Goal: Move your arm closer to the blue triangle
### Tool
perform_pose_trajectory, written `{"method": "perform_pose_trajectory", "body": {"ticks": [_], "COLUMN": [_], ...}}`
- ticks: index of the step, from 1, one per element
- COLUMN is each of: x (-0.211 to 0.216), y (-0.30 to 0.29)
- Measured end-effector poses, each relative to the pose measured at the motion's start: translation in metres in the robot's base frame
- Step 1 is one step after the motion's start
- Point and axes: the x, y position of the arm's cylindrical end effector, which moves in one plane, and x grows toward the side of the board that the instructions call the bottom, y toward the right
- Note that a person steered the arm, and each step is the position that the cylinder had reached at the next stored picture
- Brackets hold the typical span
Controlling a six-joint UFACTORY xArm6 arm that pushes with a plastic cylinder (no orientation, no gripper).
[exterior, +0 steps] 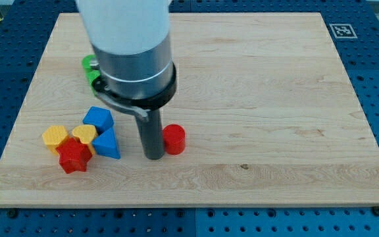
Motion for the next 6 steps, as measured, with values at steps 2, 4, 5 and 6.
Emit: {"method": "perform_pose_trajectory", "body": {"ticks": [2,4,5,6], "x": [-0.006,-0.019,-0.019,-0.018], "y": [0.032,-0.002,-0.002,-0.005]}}
